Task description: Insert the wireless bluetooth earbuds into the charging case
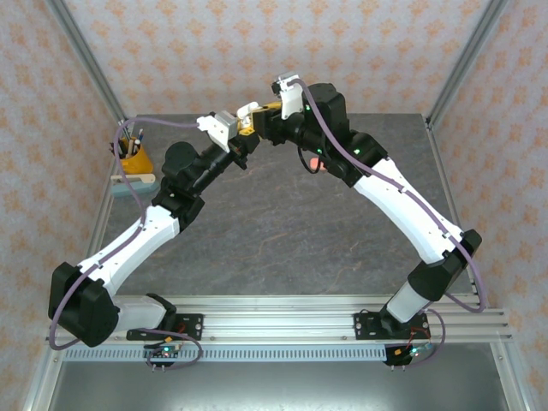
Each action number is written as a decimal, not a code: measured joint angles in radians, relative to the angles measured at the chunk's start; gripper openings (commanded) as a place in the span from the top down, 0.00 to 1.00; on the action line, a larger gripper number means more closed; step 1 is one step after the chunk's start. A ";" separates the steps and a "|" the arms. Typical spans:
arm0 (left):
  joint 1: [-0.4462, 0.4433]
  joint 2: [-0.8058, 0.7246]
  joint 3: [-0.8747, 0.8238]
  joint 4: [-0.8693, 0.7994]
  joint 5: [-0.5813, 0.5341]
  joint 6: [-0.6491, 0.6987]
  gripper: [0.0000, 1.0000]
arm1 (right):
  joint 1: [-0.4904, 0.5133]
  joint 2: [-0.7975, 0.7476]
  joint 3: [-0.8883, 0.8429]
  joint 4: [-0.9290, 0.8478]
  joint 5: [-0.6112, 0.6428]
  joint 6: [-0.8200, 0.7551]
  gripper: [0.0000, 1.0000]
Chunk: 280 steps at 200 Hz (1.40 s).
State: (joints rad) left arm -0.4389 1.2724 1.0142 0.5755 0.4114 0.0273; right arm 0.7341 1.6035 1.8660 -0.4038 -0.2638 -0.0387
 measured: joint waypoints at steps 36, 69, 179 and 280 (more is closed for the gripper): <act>0.000 0.000 0.001 0.001 0.000 0.000 1.00 | 0.000 0.000 0.001 -0.004 0.010 -0.001 0.55; 0.000 0.000 0.001 0.005 0.000 0.000 1.00 | 0.000 0.000 0.016 -0.024 0.013 0.000 0.50; 0.000 0.011 0.001 0.026 0.000 -0.004 1.00 | -0.002 0.000 0.094 -0.040 0.048 0.026 0.40; 0.000 0.011 -0.003 0.042 0.091 -0.001 1.00 | -0.170 0.042 0.157 -0.130 0.137 0.228 0.45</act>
State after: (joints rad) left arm -0.4389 1.2839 1.0107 0.6178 0.5026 0.0265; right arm 0.5640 1.6451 2.0228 -0.5339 -0.1268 0.1894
